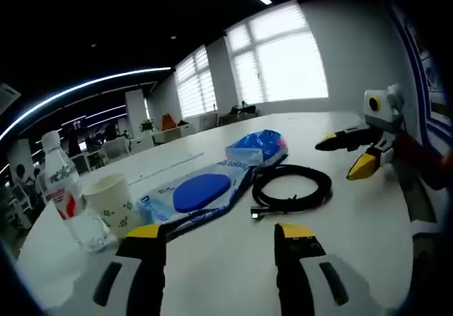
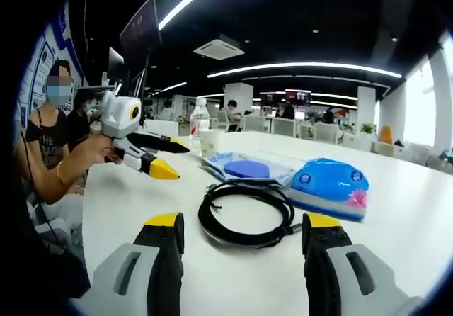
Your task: Arrange the tabletop items into an orderly group along one side of the table until the central work area is clear of visible clutter.
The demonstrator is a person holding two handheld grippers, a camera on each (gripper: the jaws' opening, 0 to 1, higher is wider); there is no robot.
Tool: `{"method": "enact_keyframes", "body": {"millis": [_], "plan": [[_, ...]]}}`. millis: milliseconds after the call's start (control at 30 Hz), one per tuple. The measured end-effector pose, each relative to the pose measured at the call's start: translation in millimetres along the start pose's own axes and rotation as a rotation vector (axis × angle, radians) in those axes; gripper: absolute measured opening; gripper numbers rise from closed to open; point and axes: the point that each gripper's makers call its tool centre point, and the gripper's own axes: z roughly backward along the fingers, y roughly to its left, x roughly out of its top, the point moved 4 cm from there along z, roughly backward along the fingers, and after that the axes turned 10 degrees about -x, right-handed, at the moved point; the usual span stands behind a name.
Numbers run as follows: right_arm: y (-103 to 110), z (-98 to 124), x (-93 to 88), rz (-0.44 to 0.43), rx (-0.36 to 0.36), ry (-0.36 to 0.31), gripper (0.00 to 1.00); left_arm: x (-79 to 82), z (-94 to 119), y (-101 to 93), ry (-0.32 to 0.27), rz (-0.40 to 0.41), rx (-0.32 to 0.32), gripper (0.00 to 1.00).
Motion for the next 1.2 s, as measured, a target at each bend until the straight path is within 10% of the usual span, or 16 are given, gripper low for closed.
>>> {"method": "enact_keyframes", "body": {"millis": [1200], "plan": [[-11, 25, 12.8, -0.040, -0.068, -0.076, 0.86, 7.7, 69, 6.1, -0.112, 0.041, 0.142, 0.99]]}}
